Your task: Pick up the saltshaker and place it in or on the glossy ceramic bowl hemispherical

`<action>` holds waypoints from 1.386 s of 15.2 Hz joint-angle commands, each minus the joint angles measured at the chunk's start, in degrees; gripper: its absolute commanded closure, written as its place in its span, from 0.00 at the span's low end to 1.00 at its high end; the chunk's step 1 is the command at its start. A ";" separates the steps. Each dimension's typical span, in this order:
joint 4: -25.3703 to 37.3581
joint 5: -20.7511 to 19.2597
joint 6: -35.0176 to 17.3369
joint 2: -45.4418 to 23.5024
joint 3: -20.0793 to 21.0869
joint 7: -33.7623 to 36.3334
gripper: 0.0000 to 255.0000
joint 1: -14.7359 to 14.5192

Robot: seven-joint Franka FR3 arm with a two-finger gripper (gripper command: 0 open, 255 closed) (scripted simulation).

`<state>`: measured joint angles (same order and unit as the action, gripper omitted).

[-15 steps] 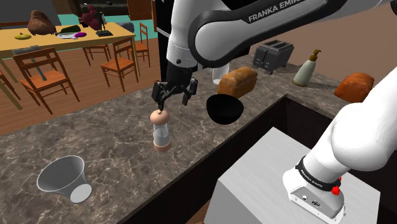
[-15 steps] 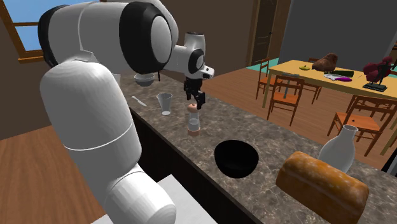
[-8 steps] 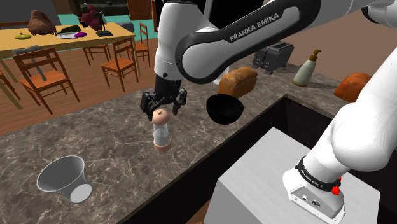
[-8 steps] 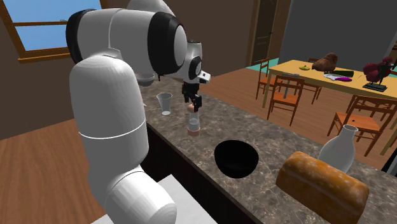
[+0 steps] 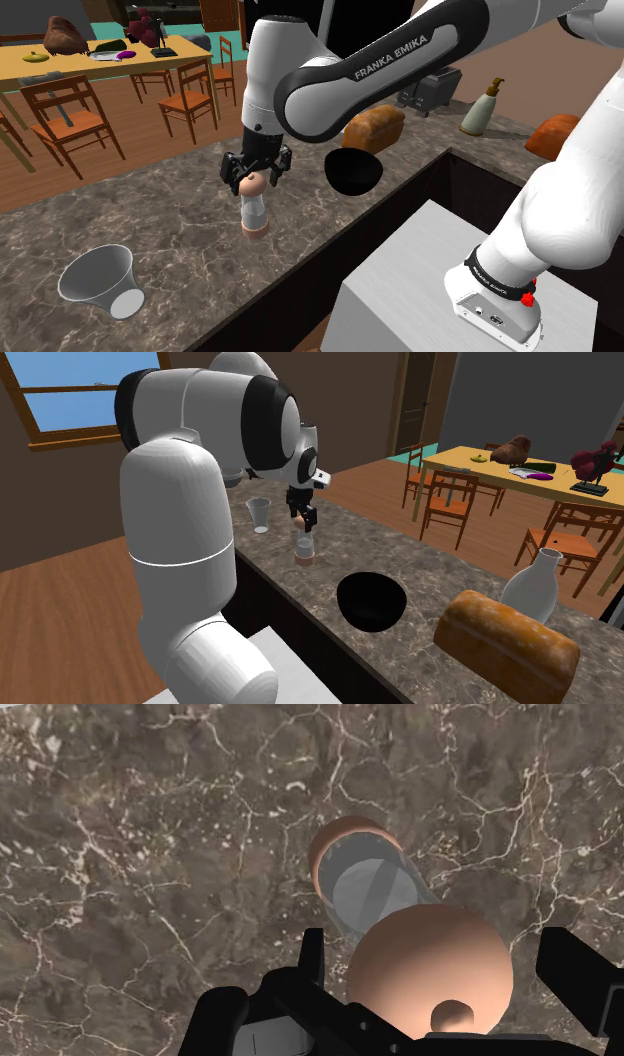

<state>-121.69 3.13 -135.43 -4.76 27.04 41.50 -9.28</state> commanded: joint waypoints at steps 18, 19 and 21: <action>1.94 0.99 3.69 1.93 0.03 -0.49 1.00 0.21; 2.37 1.16 4.43 2.28 0.03 -0.57 1.00 0.24; 3.26 1.47 5.93 2.94 0.01 -0.70 1.00 0.30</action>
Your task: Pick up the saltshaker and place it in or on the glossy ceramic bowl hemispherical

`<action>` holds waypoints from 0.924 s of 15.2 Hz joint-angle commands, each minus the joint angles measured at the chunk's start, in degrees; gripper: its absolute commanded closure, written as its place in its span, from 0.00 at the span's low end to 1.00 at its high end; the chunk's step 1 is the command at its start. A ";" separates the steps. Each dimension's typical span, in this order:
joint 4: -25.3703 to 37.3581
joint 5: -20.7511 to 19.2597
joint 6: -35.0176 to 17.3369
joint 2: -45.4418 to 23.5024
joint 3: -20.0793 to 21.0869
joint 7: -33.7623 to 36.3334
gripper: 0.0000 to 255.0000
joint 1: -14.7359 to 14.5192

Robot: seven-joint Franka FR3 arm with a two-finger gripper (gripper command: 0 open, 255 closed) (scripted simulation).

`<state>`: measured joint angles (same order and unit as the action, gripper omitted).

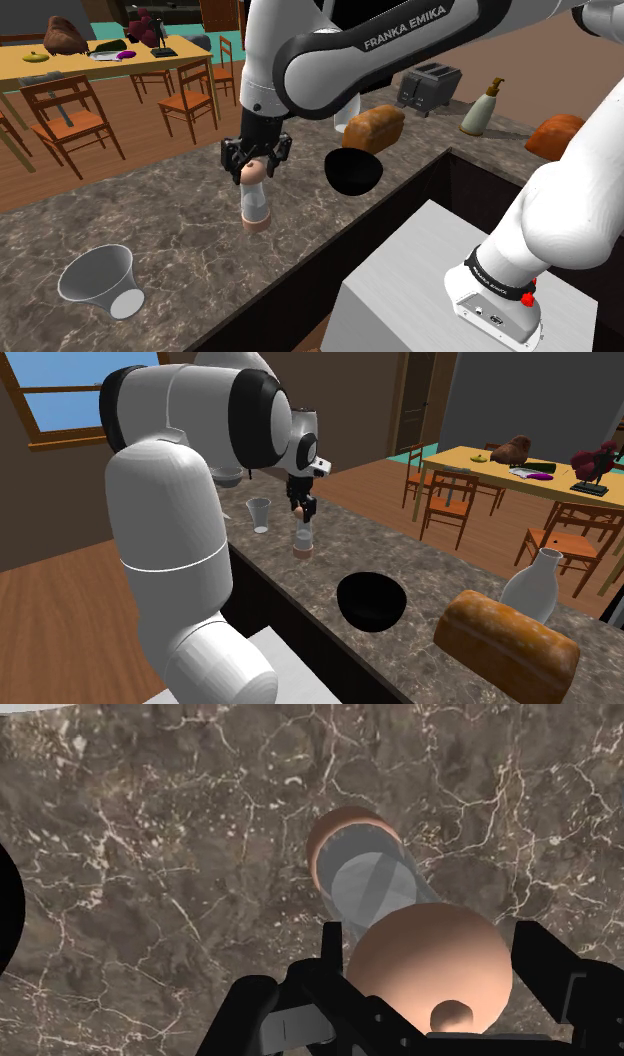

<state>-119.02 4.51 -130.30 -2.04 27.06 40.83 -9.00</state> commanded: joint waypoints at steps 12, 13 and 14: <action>6.95 1.23 9.81 3.13 -0.27 -0.35 1.00 0.33; 7.56 1.27 10.56 3.28 -0.30 -0.34 1.00 0.35; 8.18 1.31 11.32 3.43 -0.32 -0.33 1.00 0.37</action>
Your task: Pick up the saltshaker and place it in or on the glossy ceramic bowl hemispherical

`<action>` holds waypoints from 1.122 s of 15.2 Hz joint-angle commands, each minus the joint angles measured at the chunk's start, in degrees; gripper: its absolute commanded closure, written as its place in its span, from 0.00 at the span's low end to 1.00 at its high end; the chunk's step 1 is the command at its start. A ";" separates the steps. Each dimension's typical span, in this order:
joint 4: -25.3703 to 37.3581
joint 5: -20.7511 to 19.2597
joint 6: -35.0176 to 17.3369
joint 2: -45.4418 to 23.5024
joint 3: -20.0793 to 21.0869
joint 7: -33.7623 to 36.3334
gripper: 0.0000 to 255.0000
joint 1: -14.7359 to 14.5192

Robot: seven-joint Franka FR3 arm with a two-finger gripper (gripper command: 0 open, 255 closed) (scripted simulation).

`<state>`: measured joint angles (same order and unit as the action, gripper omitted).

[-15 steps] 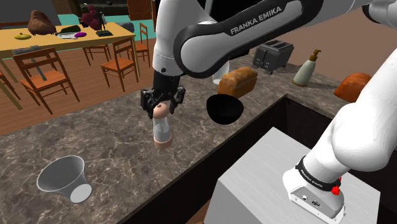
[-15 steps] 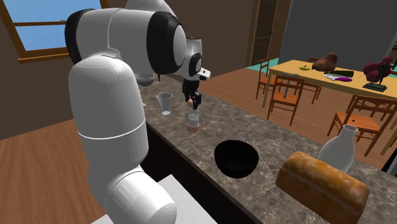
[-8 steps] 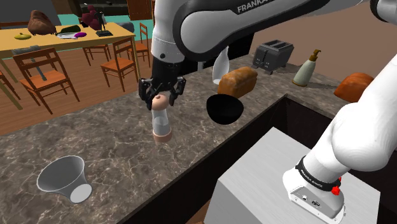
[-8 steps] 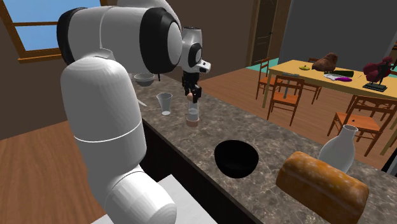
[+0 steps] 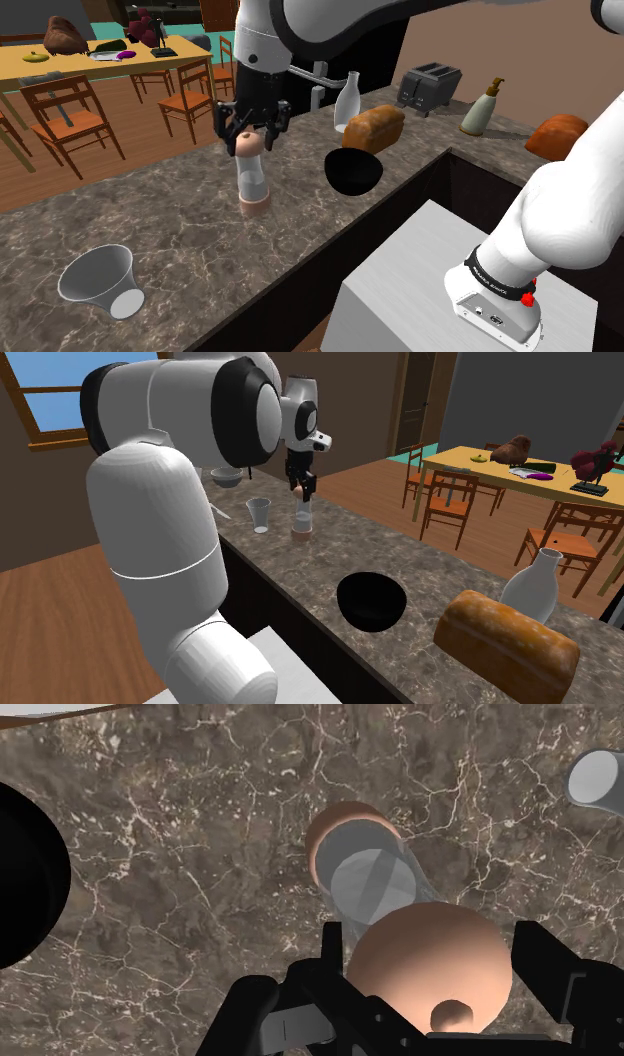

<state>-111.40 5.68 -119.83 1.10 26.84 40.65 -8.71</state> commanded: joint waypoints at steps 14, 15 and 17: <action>3.90 2.91 9.82 5.98 -2.68 -4.49 1.00 1.95; 2.72 3.66 10.27 7.52 -3.56 -6.04 1.00 2.44; 0.60 4.89 11.27 10.41 -5.43 -9.06 1.00 3.32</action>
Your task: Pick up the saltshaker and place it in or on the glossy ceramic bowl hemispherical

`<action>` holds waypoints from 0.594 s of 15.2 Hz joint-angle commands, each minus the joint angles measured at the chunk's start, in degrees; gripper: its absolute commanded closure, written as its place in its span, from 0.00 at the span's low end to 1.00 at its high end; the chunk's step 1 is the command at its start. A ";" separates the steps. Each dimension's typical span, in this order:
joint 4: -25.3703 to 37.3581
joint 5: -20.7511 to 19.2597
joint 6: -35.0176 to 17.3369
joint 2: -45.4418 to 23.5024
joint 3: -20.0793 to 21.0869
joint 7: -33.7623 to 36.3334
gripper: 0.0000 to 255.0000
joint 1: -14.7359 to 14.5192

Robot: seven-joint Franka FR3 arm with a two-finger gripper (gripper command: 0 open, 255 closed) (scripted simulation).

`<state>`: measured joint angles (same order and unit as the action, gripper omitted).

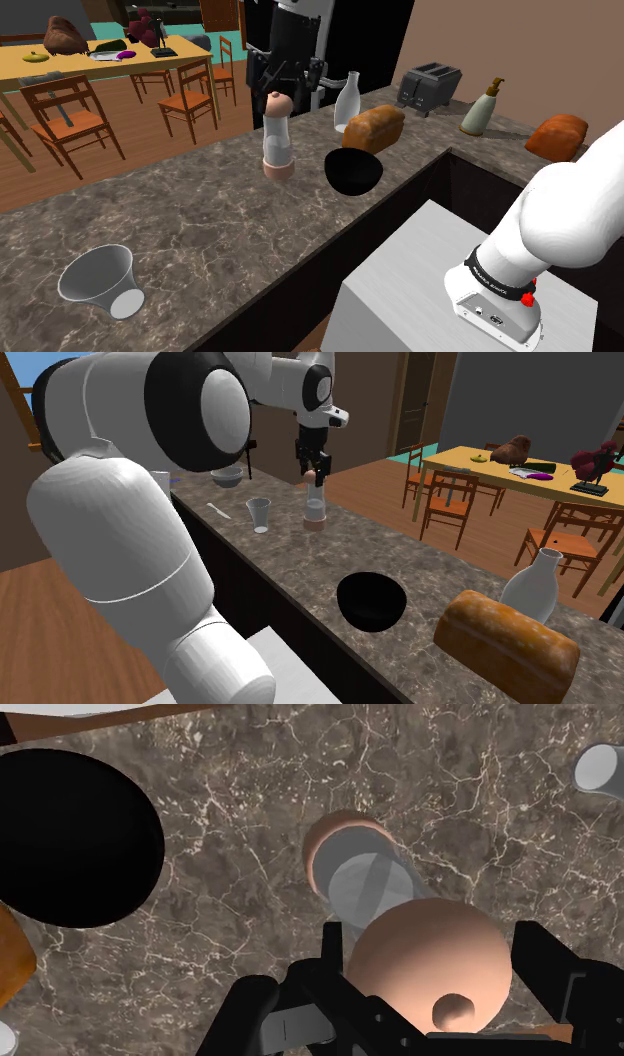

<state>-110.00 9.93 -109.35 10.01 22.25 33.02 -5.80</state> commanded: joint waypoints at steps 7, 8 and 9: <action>-6.03 2.51 5.06 9.60 -7.94 -11.28 1.00 3.06; -6.51 2.52 5.73 10.51 -8.98 -12.62 1.00 3.45; -6.92 2.48 6.41 11.36 -10.03 -13.95 1.00 3.84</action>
<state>-116.84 12.45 -104.01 20.49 13.42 20.62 -2.43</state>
